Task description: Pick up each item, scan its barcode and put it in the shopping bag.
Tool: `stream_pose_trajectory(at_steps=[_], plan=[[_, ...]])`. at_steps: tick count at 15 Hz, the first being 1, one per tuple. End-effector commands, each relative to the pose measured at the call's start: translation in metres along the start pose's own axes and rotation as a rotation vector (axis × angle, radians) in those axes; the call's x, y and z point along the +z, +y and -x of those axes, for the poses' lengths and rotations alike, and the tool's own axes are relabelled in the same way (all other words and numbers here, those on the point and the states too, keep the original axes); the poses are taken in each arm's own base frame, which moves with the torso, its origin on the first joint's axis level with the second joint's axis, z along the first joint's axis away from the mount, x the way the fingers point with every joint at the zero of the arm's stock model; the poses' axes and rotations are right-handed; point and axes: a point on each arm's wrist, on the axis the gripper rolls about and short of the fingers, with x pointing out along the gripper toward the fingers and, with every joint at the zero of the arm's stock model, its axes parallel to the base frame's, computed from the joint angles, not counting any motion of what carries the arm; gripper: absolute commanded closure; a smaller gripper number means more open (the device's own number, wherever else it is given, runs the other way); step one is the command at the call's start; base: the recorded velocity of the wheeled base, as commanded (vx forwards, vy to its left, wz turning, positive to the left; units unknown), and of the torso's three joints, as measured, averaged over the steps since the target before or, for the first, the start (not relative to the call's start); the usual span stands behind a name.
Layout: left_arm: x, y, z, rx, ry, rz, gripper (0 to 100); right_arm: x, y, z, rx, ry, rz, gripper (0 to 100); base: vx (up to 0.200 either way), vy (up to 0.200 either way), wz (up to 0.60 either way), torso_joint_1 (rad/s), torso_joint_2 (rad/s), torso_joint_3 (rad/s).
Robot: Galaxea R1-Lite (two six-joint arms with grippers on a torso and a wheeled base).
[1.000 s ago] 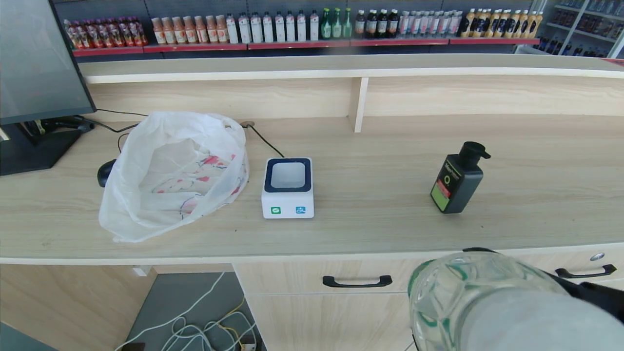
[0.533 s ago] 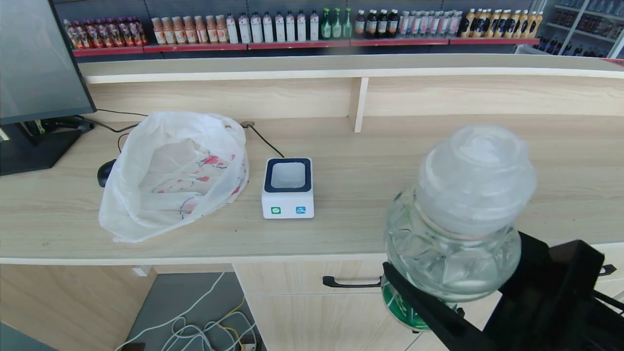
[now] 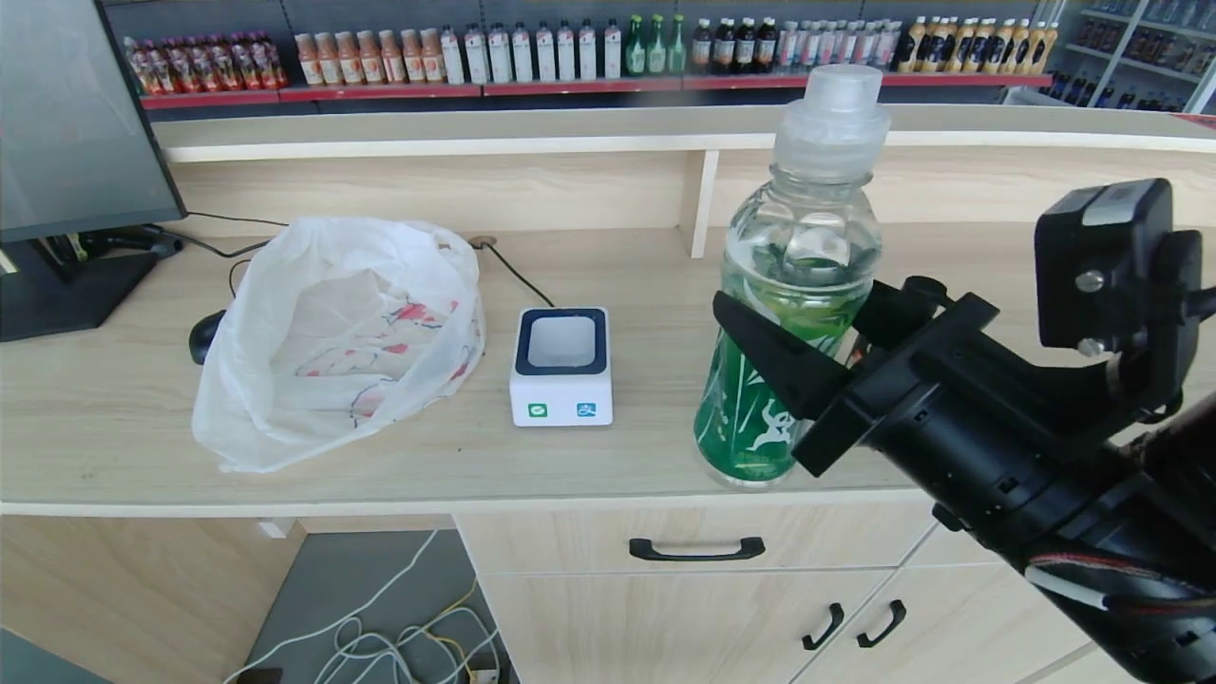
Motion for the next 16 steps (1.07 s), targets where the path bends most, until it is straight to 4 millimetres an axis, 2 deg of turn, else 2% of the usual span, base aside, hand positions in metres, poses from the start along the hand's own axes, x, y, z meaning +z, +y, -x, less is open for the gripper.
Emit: stream_pose_trajectory(at_steps=[1,3,5,6,10,13,16], plan=[[0.000,0.000,0.000,0.000,-0.001,0.000,0,-0.001,-0.010,-0.014,-0.012,-0.012,0.012,100,0.000,0.000,0.00,0.000,0.00,0.000],[0.000,0.000,0.000,0.000,0.000,0.000,0,-0.002,-0.014,-0.021,-0.016,-0.012,-0.021,100,0.000,0.000,0.00,0.000,0.00,0.000],[0.000,0.000,0.000,0.002,0.000,0.002,0,-0.005,-0.038,-0.036,-0.104,-0.034,-0.038,100,0.000,0.000,0.00,0.000,0.00,0.000],[0.000,0.000,0.000,0.002,-0.001,0.002,0,-0.005,-0.043,-0.040,-0.124,-0.049,-0.040,100,0.000,0.000,0.00,0.000,0.00,0.000],[0.000,0.000,0.000,0.002,0.000,0.003,0,-0.006,-0.047,-0.048,-0.141,-0.104,-0.071,100,0.000,0.000,0.00,0.000,0.00,0.000],[0.000,0.000,0.000,0.002,0.000,0.002,0,-0.005,-0.054,-0.070,-0.163,-0.173,-0.131,100,0.000,0.200,0.00,0.004,0.00,0.002],[0.000,0.000,0.000,0.002,0.000,0.003,0,-0.005,-0.053,-0.073,-0.161,-0.178,-0.135,100,0.000,0.200,0.00,-0.001,0.00,0.004]])
